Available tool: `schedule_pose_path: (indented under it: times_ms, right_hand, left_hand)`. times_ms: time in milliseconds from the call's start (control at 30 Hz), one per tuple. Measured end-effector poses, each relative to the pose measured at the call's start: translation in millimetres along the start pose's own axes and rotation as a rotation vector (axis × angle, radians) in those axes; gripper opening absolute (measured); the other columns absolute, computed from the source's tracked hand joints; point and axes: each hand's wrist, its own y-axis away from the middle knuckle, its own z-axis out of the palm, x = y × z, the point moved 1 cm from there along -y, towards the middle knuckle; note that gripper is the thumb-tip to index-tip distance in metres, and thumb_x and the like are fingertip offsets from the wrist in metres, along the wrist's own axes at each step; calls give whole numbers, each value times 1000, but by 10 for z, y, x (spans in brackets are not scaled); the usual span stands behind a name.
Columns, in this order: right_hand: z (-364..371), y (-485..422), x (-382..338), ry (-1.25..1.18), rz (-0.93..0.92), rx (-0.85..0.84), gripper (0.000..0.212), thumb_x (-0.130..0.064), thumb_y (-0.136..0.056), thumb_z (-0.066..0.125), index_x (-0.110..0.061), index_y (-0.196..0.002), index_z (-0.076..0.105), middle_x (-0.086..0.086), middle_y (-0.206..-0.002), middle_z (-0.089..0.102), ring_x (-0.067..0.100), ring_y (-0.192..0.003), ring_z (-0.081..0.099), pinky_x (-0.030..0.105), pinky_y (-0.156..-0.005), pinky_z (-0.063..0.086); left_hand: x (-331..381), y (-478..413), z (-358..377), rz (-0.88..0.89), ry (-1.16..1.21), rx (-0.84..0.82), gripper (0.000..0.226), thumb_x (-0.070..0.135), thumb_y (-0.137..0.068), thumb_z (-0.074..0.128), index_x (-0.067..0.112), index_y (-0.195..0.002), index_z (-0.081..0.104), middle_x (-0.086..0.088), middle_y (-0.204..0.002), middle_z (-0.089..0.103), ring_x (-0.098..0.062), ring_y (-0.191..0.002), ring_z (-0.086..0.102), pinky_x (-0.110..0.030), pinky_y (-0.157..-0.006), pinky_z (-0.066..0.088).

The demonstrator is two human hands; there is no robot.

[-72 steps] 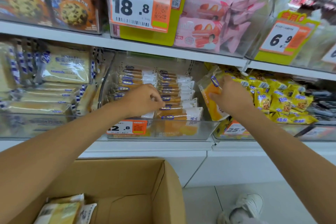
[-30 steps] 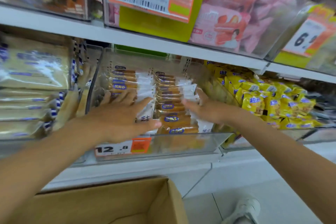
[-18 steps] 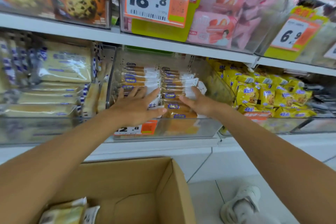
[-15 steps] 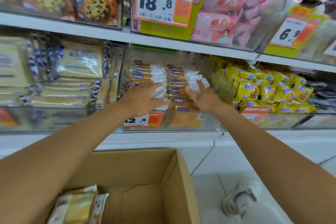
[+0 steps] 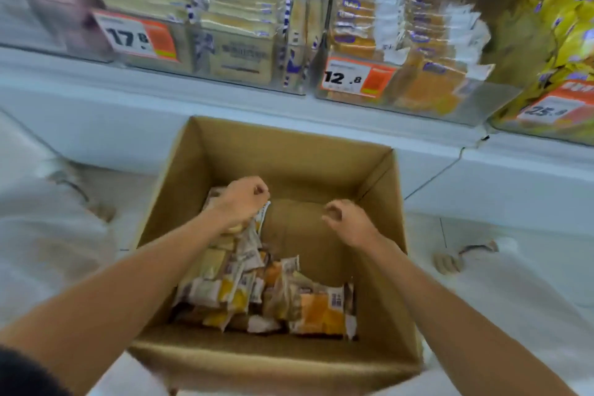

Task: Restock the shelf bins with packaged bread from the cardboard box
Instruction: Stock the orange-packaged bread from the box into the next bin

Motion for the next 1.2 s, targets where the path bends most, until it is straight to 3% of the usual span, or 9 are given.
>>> schedule_pose_path:
  times_ms: [200, 300, 400, 500, 567, 633, 800, 1000, 1200]
  right_hand:
    - [983, -115, 280, -77, 208, -623, 66, -35, -88, 71, -13, -144, 43, 4, -144, 48, 21, -129, 48, 21, -95, 38]
    - [1239, -99, 374, 122, 223, -797, 78, -31, -82, 77, -19, -148, 36, 5, -146, 46, 26, -130, 47, 34, -105, 42]
    - [1371, -40, 516, 150, 287, -760, 88, -28, -79, 80, -18, -151, 31, 7, -154, 35, 27, -137, 39, 38, -109, 40]
    - [1253, -137, 514, 107, 171, -627, 44, -30, -84, 75, -16, -124, 61, 9, -132, 51, 27, -126, 50, 35, -97, 45]
    - [1092, -217, 367, -145, 121, -528, 19, -24, -87, 73, -11, -100, 67, 6, -98, 62, 18, -91, 66, 29, -72, 48]
    - [909, -288, 147, -400, 90, -445, 21, -18, -84, 77, -3, -95, 67, 11, -84, 64, 13, -71, 59, 30, -65, 45]
    - [591, -306, -71, -481, 53, -445, 57, -29, -82, 77, -17, -134, 56, -3, -126, 59, 9, -113, 54, 28, -94, 45]
    - [1228, 40, 433, 60, 211, -751, 48, -12, -88, 69, -16, -132, 52, 4, -126, 58, 19, -108, 56, 28, -83, 48]
    - [1571, 110, 735, 248, 106, -604, 54, -15, -79, 77, -17, -125, 50, 5, -127, 53, 25, -116, 52, 31, -88, 41]
  left_hand:
    - [-1003, 2, 499, -232, 150, -67, 13, 19, -96, 61, 25, -85, 63, -1, -86, 66, -26, -83, 64, -39, -72, 53]
    - [-1108, 13, 678, -247, 158, -102, 10, 13, -97, 58, 12, -100, 67, -3, -97, 66, -22, -91, 63, -26, -73, 50]
    - [-1152, 26, 823, -285, 220, -149, 14, 12, -95, 59, 9, -105, 68, -3, -104, 66, -20, -99, 62, -29, -82, 51]
    - [-1114, 25, 911, -319, 312, -220, 19, 11, -91, 66, 11, -110, 65, -8, -118, 64, -22, -113, 60, -18, -80, 47]
    - [-980, 29, 935, -332, 397, -321, 56, 21, -84, 76, 14, -135, 53, -5, -136, 55, -21, -125, 53, -20, -89, 44]
    - [-806, 35, 925, -340, 419, -420, 101, 41, -72, 85, 22, -153, 28, 3, -145, 45, -19, -135, 45, -29, -103, 43]
    - [-821, 38, 696, -436, 625, -358, 32, 18, -83, 77, 15, -112, 63, -1, -107, 69, -7, -81, 71, -20, -62, 58]
    - [-1163, 218, 584, -553, 745, -183, 19, 17, -86, 73, 19, -101, 61, -5, -105, 70, -13, -87, 69, -21, -63, 58]
    - [-1115, 288, 661, -561, 797, -185, 17, 20, -88, 71, 24, -99, 59, 2, -99, 68, -12, -92, 66, -23, -72, 56]
